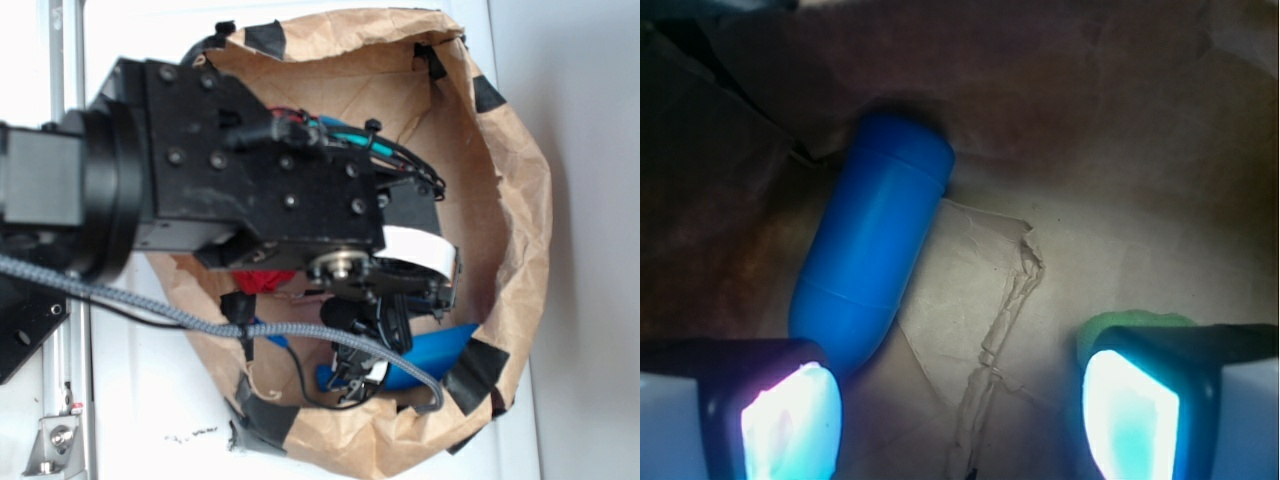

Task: Grab the blue bottle.

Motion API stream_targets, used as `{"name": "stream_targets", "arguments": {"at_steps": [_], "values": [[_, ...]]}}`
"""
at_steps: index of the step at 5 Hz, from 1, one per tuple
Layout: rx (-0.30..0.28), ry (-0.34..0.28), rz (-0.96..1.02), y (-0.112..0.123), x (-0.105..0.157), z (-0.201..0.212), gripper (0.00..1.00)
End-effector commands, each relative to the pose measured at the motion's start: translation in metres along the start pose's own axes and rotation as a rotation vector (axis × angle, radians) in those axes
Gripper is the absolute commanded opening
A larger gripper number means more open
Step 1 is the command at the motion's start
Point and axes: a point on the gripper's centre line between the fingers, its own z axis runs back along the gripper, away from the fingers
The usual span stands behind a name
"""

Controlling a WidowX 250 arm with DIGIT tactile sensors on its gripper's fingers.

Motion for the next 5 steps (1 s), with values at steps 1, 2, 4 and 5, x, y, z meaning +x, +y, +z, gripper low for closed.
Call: {"name": "stream_targets", "arguments": {"at_steps": [1,2,4,5], "values": [[-0.013,-0.058,-0.136,-0.016,0.002,-0.018,1.00],[-0.046,-0.066,-0.182,-0.020,0.002,-0.020,1.00],[-0.153,-0.159,-0.081,-0.031,0.007,-0.010,1.00],[-0.099,-0.159,-0.051,-0.039,0.012,-0.023,1.00]]}}
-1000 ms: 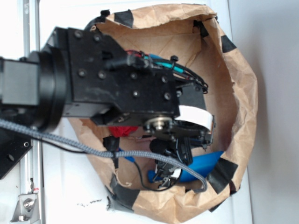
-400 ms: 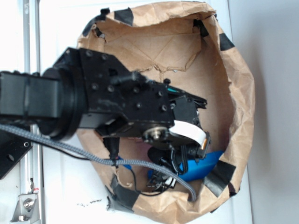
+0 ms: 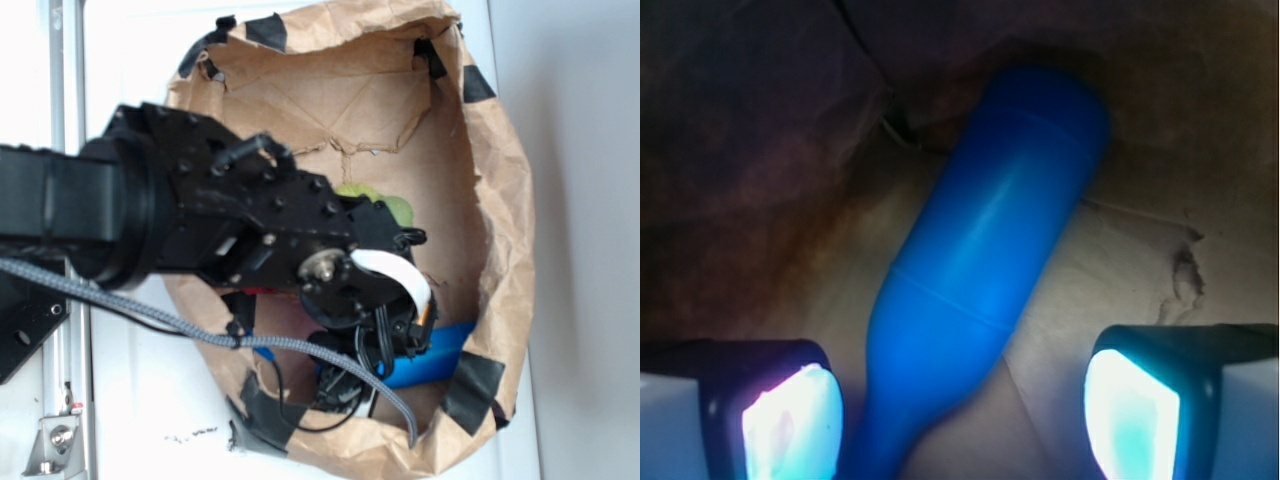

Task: Grab the blue bottle.

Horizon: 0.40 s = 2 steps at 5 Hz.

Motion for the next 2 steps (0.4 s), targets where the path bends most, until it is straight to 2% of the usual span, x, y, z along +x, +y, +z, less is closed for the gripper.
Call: {"name": "stream_targets", "arguments": {"at_steps": [1,2], "values": [[0.135,-0.051,0.021,-0.015,0.020,-0.013,1.00],[0.164,-0.027,0.051,-0.015,0.023,-0.029,1.00]]}}
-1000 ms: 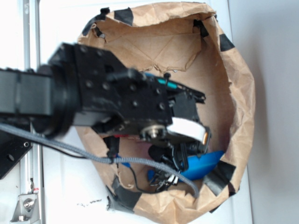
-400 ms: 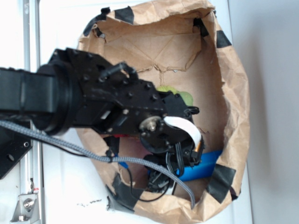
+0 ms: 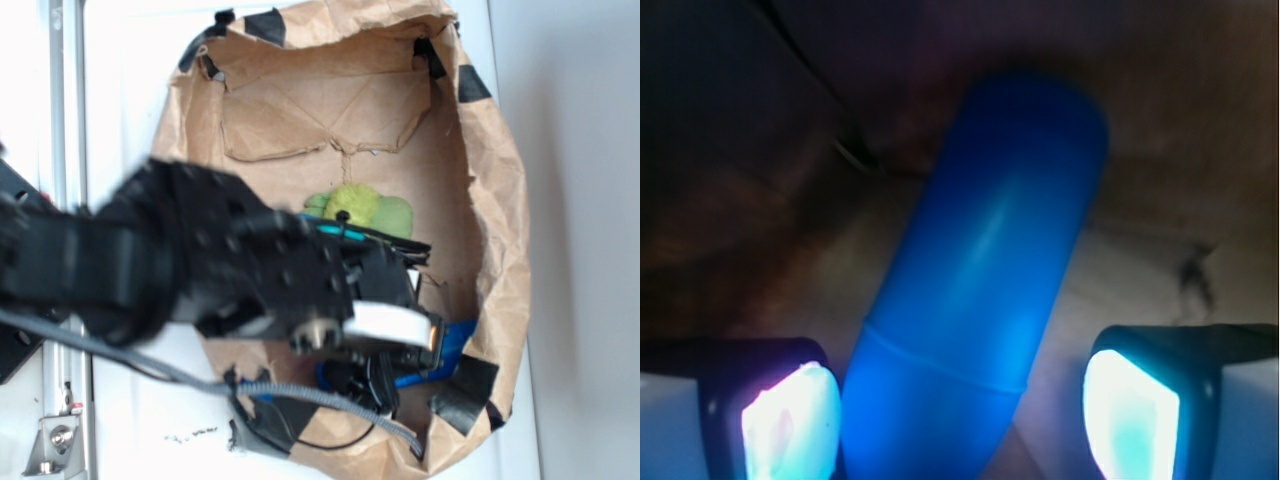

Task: Grab the blue bottle.

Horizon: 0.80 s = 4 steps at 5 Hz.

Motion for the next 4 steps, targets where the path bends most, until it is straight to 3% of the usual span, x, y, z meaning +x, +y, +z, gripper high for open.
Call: {"name": "stream_targets", "arguments": {"at_steps": [1,2,3,4], "values": [[0.050,0.010,0.009,-0.007,0.017,-0.014,1.00],[0.049,0.005,0.063,0.004,0.018,-0.003,0.00],[0.042,0.019,0.112,0.023,0.020,0.023,0.00],[-0.009,-0.029,0.132,0.042,0.018,0.060,0.00]]}}
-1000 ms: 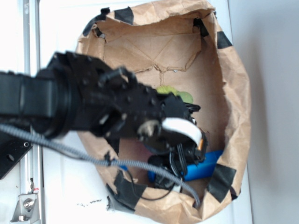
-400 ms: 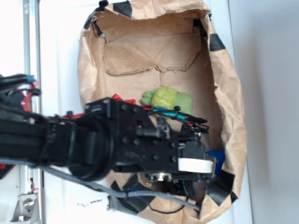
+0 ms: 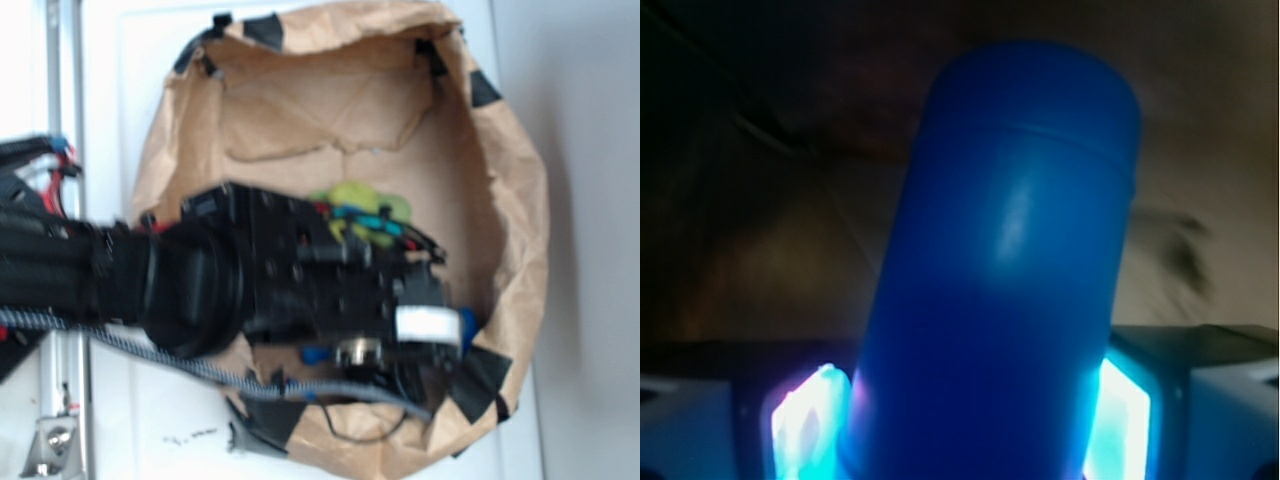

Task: Grab the blue bottle.

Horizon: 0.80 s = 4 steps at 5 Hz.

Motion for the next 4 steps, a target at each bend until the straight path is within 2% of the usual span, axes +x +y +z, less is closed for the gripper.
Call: {"name": "stream_targets", "arguments": {"at_steps": [1,2,3,4], "values": [[-0.074,-0.175,-0.026,0.035,0.009,0.098,0.00],[-0.035,-0.089,-0.095,0.028,0.008,0.117,0.00],[0.018,0.078,-0.118,0.012,0.014,0.125,0.00],[0.113,0.139,-0.106,0.000,0.011,0.131,0.00]]}}
